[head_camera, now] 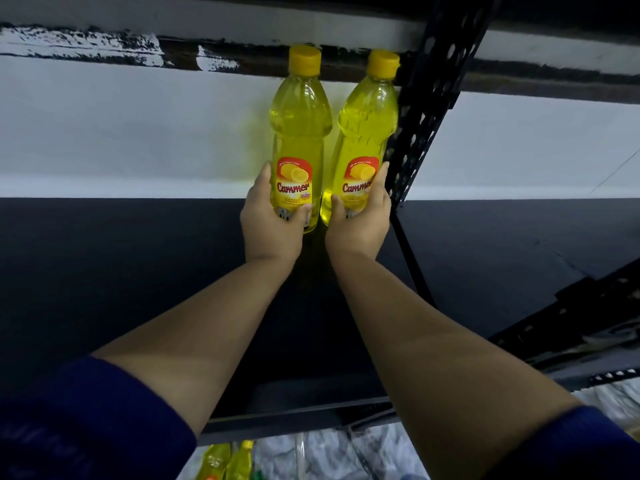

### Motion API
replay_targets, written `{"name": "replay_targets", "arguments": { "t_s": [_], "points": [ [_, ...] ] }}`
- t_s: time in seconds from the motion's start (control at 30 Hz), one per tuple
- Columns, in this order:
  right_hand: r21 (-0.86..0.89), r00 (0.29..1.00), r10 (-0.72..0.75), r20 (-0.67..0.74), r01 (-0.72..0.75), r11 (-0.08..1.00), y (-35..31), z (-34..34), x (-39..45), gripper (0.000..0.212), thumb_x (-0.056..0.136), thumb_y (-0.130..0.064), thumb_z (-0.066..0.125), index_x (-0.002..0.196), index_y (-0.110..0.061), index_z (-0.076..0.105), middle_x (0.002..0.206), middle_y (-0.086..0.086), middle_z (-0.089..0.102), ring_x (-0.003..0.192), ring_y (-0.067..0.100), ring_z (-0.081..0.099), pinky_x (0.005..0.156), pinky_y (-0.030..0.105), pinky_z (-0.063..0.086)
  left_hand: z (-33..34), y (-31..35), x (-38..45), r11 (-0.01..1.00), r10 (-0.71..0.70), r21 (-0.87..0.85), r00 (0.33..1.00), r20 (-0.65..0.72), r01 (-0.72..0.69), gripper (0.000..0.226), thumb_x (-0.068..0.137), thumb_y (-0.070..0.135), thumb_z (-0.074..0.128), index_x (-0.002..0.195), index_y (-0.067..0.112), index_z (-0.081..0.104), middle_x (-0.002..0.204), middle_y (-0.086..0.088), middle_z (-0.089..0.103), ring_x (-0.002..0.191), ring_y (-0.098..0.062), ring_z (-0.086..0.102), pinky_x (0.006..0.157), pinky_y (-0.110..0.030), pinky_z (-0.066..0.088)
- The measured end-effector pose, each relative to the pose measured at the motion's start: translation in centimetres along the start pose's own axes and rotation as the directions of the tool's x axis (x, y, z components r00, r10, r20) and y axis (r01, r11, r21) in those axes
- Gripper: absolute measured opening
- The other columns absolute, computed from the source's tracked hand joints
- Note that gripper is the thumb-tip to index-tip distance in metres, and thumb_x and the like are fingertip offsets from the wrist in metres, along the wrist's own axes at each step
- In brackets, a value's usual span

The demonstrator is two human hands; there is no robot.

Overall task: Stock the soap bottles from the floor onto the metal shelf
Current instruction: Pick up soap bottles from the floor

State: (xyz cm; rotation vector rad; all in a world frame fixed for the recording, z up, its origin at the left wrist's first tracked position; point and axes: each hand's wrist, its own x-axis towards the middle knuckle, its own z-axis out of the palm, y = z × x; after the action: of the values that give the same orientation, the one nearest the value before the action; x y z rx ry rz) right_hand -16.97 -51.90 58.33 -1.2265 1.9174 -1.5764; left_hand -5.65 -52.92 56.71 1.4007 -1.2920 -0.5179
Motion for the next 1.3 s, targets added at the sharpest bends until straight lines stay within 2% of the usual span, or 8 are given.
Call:
{"name": "replay_targets", "arguments": {
  "t_s": [0.33,0.5,0.7,0.87,0.97,1.03,1.13,1.3],
  "points": [
    [0.005,1.0,-0.017,0.017,0.016,1.0,0.6,1.2,2.1,0.091,0.098,-0.01,0.071,0.168,-0.03,0.017,0.159,0.0,0.041,0.141,0.015,0.045,0.101,0.018,0.037,1.7,1.4,1.9,0.998,-0.012,0.062,0.998,-0.065,0.016,0.08,0.081,0.02,0.088,0.148,0.014,0.046,0.14,-0.008,0.051,0.129,-0.023,0.054,0.105,-0.04,0.053],
    [0.068,1.0,-0.013,0.002,0.013,0.998,1.2,1.5,2.5,0.093,0.094,-0.007,0.075,0.167,-0.031,0.023,0.155,0.0,0.047,0.142,0.018,0.048,0.109,0.03,0.045,2.2,1.2,2.2,0.997,-0.011,0.081,0.998,-0.067,0.017,0.081,0.082,0.023,0.087,0.15,0.016,0.043,0.142,-0.008,0.049,0.132,-0.021,0.052,0.101,-0.026,0.047],
    [0.114,1.0,0.021,0.018,-0.023,0.993,1.4,1.7,2.7,0.092,0.093,-0.006,0.076,0.165,-0.034,0.027,0.153,-0.003,0.048,0.14,0.017,0.05,0.11,0.037,0.051,1.7,0.6,1.9,0.997,-0.006,0.072,0.999,-0.036,0.008,0.083,0.082,0.024,0.087,0.151,0.018,0.04,0.142,-0.008,0.048,0.132,-0.02,0.051,0.102,-0.029,0.049],
    [0.119,0.996,0.053,0.073,-0.062,0.991,0.5,0.1,1.4,0.09,0.095,-0.014,0.076,0.166,-0.031,0.024,0.16,-0.003,0.043,0.146,0.017,0.046,0.114,0.038,0.047,0.2,1.3,1.1,0.968,-0.192,0.177,0.978,0.078,0.176,0.089,0.085,0.04,0.084,0.155,0.016,0.034,0.147,-0.011,0.044,0.136,-0.025,0.048,0.095,-0.027,0.044],
    [-0.005,0.993,-0.069,0.091,0.07,0.998,-0.2,-2.1,-0.9,0.085,0.096,-0.047,0.069,0.166,-0.033,0.022,0.164,-0.001,0.039,0.152,0.023,0.038,0.119,0.055,0.04,-3.0,1.9,-0.5,0.88,-0.248,0.454,0.951,0.187,0.14,0.105,0.085,0.079,0.059,0.165,0.027,0.014,0.171,-0.009,0.017,0.157,-0.032,0.019,0.122,-0.049,0.026],
    [-0.175,0.966,-0.137,0.221,0.178,0.969,-0.5,-4.3,-2.9,0.086,0.096,-0.064,0.059,0.166,-0.039,0.017,0.172,0.0,0.025,0.16,0.029,0.019,0.127,0.061,0.019,-6.3,2.1,-2.1,0.75,-0.238,0.661,0.935,0.264,0.004,0.107,0.081,0.095,0.035,0.165,0.037,0.005,0.175,-0.004,-0.003,0.16,-0.033,-0.002,0.126,-0.059,0.005],
    [-0.424,0.893,-0.151,0.424,0.343,0.838,-1.1,-8.0,-6.2,0.085,0.096,-0.078,0.044,0.166,-0.043,0.01,0.176,-0.005,0.006,0.163,0.025,0.001,0.127,0.058,-0.001,-11.4,2.8,-5.8,0.642,-0.226,0.758,0.915,0.334,-0.118,0.107,0.078,0.1,0.02,0.164,0.041,-0.003,0.173,-0.002,-0.015,0.159,-0.032,-0.014,0.126,-0.06,-0.005],
    [-0.566,0.791,-0.071,0.607,0.494,0.66,-1.5,-13.6,-14.0,0.086,0.093,-0.085,0.031,0.165,-0.047,0.004,0.176,-0.009,0.003,0.163,0.021,-0.003,0.13,0.054,-0.005,-17.9,3.5,-15.0,0.589,-0.325,0.786,0.836,0.442,-0.187,0.107,0.075,0.101,0.012,0.162,0.044,-0.01,0.172,0.002,-0.019,0.159,-0.027,-0.016,0.127,-0.058,-0.004]
  ]
}}
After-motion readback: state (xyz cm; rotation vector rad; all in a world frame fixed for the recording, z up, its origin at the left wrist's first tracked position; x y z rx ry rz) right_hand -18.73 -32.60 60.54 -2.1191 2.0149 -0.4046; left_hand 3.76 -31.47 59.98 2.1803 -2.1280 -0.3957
